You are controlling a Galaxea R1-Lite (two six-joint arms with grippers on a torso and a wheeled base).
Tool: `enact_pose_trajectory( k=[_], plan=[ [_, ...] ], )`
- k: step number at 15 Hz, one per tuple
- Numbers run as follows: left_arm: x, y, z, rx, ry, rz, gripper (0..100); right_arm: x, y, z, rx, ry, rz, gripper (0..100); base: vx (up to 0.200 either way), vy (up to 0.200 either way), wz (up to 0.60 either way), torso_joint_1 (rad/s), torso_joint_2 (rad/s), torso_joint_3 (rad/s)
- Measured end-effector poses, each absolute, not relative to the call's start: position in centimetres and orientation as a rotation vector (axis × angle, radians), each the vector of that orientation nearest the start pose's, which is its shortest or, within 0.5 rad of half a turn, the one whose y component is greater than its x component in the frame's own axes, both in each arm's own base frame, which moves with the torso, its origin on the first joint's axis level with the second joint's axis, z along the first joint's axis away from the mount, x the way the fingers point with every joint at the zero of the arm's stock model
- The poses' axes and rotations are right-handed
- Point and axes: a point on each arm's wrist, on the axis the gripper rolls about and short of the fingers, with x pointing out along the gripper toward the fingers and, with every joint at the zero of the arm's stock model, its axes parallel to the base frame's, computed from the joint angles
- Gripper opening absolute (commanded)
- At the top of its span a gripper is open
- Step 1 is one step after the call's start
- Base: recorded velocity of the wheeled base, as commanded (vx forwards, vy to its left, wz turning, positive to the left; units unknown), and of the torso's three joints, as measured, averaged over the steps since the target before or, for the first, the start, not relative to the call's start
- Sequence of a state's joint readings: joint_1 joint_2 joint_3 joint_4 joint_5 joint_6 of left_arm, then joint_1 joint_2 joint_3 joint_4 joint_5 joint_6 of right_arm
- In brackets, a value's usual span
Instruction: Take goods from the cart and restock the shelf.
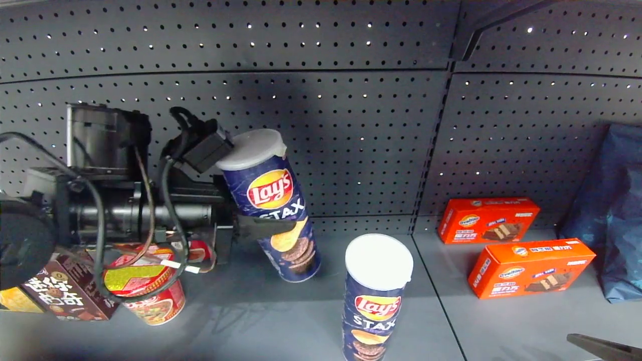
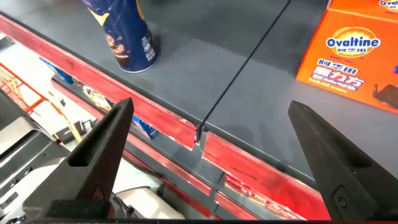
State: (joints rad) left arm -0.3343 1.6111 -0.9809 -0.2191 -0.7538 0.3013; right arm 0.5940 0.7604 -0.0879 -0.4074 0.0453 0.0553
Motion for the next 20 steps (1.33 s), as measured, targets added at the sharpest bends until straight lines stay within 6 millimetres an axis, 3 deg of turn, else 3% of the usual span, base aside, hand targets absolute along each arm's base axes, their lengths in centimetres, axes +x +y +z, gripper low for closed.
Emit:
enact_pose_trajectory(
  k=[3, 6, 9, 14, 20],
  plan=[
    [30.0, -12.2, 21.4, 0.188, 0.256, -1.133, 0, 5.3, 3.7, 13.0, -0.019, 0.275, 0.631, 100, 0.000, 0.000, 0.00, 0.000, 0.00, 0.000],
    [32.4, -12.9, 19.5, 0.192, 0.296, -1.136, 0, 5.3, 3.7, 12.9, -0.019, 0.277, 0.633, 100, 0.000, 0.000, 0.00, 0.000, 0.00, 0.000],
    [33.7, -13.2, 18.2, 0.199, 0.318, -1.138, 0, 5.2, 3.7, 12.8, -0.019, 0.280, 0.631, 100, 0.000, 0.000, 0.00, 0.000, 0.00, 0.000],
    [35.8, -13.8, 18.2, 0.284, 0.288, -1.154, 0, 5.2, 3.6, 12.6, -0.020, 0.288, 0.627, 100, 0.000, 0.000, 0.00, 0.000, 0.00, 0.000],
    [36.6, -13.2, 17.6, 0.352, 0.312, -1.163, 0, 5.0, 3.5, 12.4, -0.019, 0.288, 0.625, 100, 0.000, 0.000, 0.00, 0.000, 0.00, 0.000]
  ],
)
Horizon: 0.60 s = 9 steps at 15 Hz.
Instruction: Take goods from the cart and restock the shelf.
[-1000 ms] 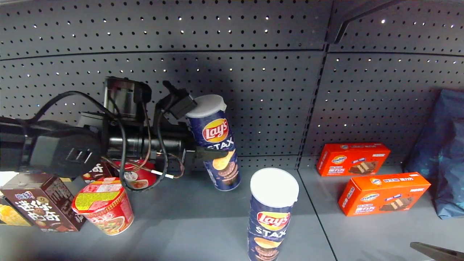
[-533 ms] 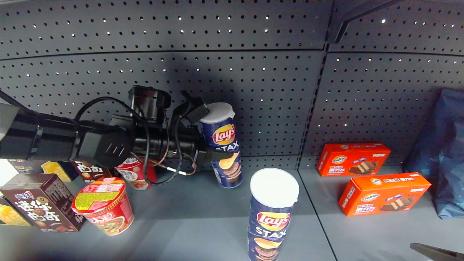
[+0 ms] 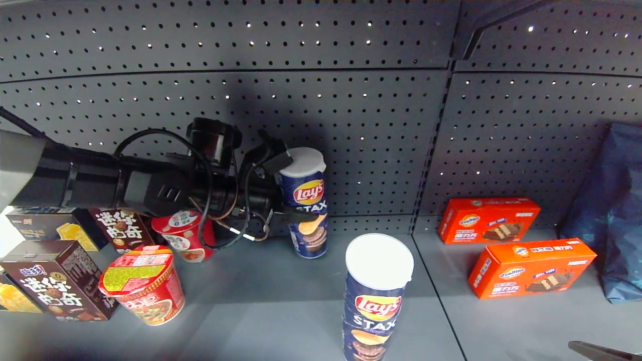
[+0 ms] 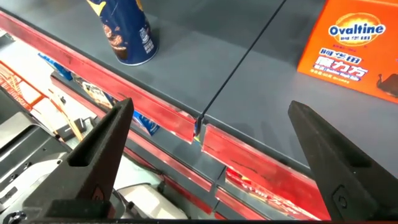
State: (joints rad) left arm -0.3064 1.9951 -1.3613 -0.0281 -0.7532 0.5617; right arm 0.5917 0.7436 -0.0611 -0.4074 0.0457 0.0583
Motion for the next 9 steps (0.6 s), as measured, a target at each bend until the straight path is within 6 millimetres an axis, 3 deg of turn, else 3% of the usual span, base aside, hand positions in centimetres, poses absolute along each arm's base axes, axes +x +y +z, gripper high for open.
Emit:
enact_pose_trajectory(
  k=[9],
  plan=[
    [36.12, -13.92, 17.06, 0.348, 0.374, -1.201, 0, 5.00, 3.47, 12.37, -0.019, 0.286, 0.621, 100, 0.000, 0.000, 0.00, 0.000, 0.00, 0.000]
  ],
)
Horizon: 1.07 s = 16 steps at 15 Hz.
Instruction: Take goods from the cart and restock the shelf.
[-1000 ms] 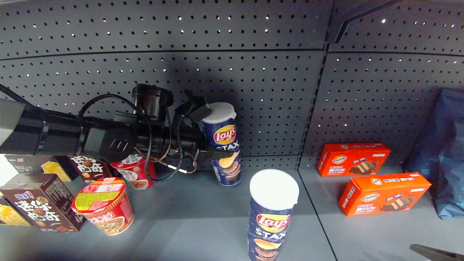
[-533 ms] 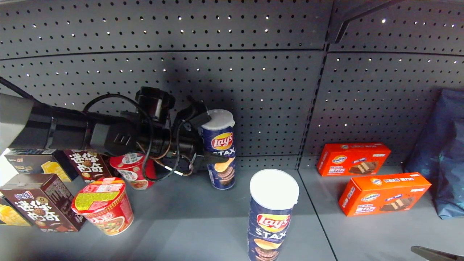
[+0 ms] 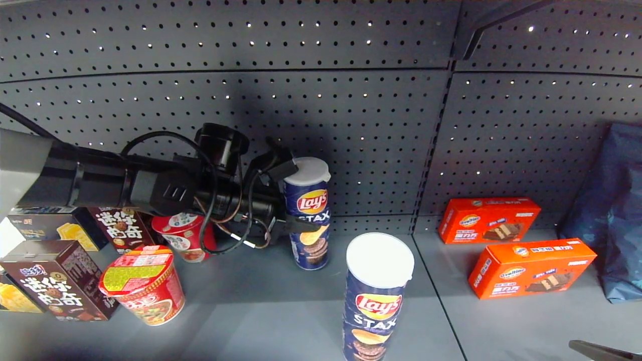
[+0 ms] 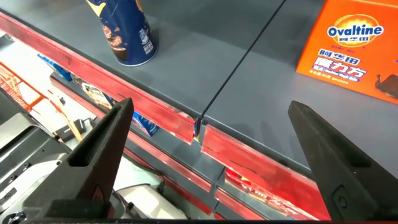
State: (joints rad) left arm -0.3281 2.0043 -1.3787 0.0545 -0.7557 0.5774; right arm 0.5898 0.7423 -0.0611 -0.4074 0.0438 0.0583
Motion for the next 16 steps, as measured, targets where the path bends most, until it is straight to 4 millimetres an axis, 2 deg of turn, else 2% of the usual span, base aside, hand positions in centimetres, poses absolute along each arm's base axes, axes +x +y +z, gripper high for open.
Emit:
enact_pose_trajectory(
  k=[11, 12, 16],
  plan=[
    [36.6, -15.5, 14.6, 0.339, 0.429, -1.245, 0, 4.9, 3.4, 12.2, -0.004, 0.293, 0.617, 100, 0.000, 0.000, 0.00, 0.000, 0.00, 0.000],
    [36.6, -15.6, 14.5, 0.339, 0.428, -1.245, 100, 4.9, 3.4, 12.2, -0.004, 0.295, 0.617, 100, 0.000, 0.000, 0.00, 0.000, 0.00, 0.000],
    [36.7, -15.7, 14.4, 0.342, 0.433, -1.241, 100, 4.9, 3.4, 12.1, -0.006, 0.303, 0.621, 100, 0.000, 0.000, 0.00, 0.000, 0.00, 0.000]
  ],
)
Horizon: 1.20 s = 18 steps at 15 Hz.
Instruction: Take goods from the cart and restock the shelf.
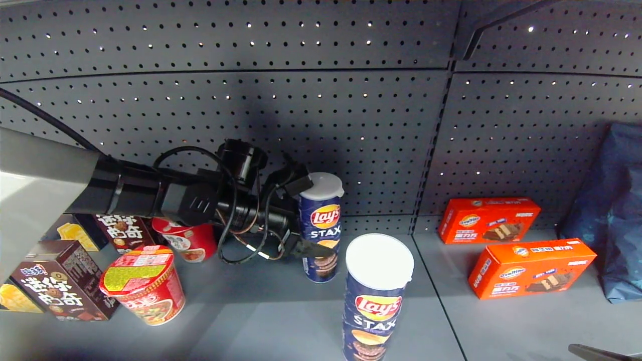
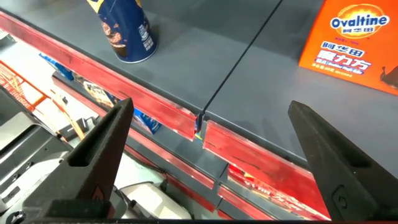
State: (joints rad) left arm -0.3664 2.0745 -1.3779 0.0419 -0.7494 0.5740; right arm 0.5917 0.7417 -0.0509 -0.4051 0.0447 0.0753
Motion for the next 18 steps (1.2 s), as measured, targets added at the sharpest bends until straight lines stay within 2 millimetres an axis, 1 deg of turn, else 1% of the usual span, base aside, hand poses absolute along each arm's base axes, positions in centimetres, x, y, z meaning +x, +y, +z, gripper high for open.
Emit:
enact_pose_trajectory(
  k=[3, 6, 8, 11, 13, 15, 18],
  plan=[
    [36.6, -15.4, 14.4, 0.344, 0.436, -1.228, 100, 5.1, 3.5, 12.3, -0.006, 0.305, 0.625, 100, 0.000, 0.000, 0.00, 0.000, 0.00, 0.000],
    [36.0, -13.8, 15.5, 0.364, 0.441, -1.152, 100, 6.1, 4.2, 13.2, -0.011, 0.323, 0.625, 100, 0.000, 0.000, 0.00, 0.000, 0.00, 0.000],
    [34.7, -12.8, 16.0, 0.377, 0.458, -1.107, 100, 7.0, 4.8, 13.9, -0.015, 0.335, 0.626, 100, 0.000, 0.000, 0.00, 0.000, 0.00, 0.000],
    [32.9, -11.8, 16.3, 0.387, 0.469, -1.072, 100, 7.8, 5.4, 14.2, -0.021, 0.357, 0.619, 100, 0.000, 0.000, 0.00, 0.000, 0.00, 0.000],
    [32.4, -11.6, 16.2, 0.412, 0.433, -1.017, 100, 8.1, 5.6, 14.2, -0.025, 0.370, 0.618, 100, 0.000, 0.000, 0.00, 0.000, 0.00, 0.000],
    [32.2, -11.4, 16.0, 0.432, 0.437, -0.970, 100, 8.2, 5.6, 14.2, -0.027, 0.377, 0.618, 100, 0.000, 0.000, 0.00, 0.000, 0.00, 0.000],
    [32.5, -11.5, 15.7, 0.432, 0.444, -0.931, 100, 8.3, 5.7, 14.1, -0.029, 0.384, 0.617, 100, 0.000, 0.000, 0.00, 0.000, 0.00, 0.000]
  ],
)
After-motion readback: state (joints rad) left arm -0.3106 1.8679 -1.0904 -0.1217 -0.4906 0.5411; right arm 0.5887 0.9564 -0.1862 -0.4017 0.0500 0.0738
